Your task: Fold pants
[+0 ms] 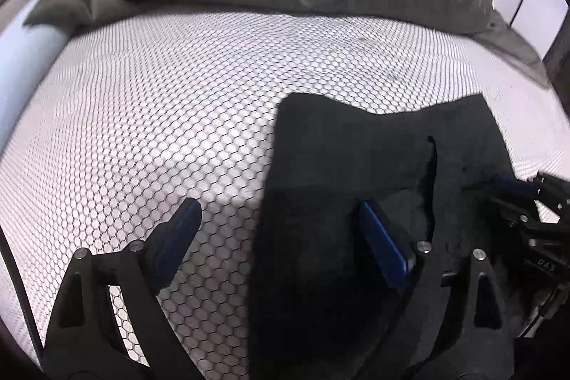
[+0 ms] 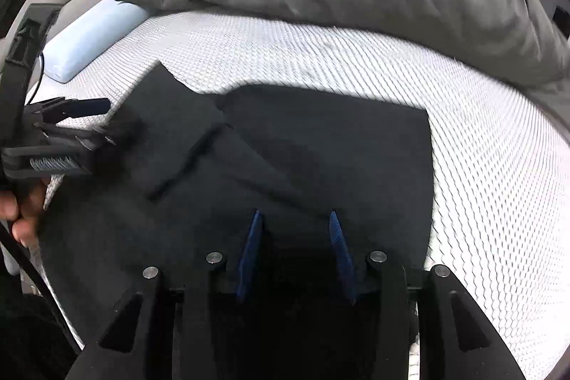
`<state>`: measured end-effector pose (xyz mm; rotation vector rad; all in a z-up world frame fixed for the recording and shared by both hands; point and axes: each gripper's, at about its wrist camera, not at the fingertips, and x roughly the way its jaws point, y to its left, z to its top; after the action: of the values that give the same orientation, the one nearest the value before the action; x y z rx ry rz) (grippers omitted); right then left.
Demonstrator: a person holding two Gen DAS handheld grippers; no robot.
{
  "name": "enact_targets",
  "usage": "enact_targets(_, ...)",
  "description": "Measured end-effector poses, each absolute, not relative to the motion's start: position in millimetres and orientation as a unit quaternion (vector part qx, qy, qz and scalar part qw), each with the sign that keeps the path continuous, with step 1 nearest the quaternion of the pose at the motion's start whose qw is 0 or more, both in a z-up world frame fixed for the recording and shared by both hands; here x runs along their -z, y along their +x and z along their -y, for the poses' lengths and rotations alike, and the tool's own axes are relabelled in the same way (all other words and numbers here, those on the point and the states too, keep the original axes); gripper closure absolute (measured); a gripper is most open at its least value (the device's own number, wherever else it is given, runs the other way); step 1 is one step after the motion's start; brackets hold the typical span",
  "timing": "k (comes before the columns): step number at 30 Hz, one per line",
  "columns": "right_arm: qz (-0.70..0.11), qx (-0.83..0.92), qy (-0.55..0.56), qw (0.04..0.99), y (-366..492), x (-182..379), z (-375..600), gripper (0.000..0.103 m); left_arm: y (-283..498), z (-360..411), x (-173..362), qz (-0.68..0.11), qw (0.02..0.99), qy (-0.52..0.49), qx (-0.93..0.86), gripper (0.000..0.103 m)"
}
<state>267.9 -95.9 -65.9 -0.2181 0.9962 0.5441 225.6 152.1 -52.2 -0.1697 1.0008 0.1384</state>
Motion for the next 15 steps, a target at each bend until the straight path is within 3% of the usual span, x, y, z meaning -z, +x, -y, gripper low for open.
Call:
enact_targets(4,-0.443,-0.293,-0.041,0.847,252,47,136,0.057,204,-188,52,-0.473,0.865,-0.167,-0.030,0.014)
enact_targets(6,-0.429,-0.264,-0.034,0.863,242,40,155,0.030,190,-199,55,-0.468,0.863,-0.186,-0.028,0.014)
enact_targets(7,-0.427,-0.256,-0.028,0.867,239,38,163,0.026,184,-203,58,-0.468,0.861,-0.199,-0.020,0.014)
enact_targets(15,-0.476,-0.277,0.118,0.826,240,63,194,0.019,148,-198,72,-0.470,0.855,-0.217,0.019,0.017)
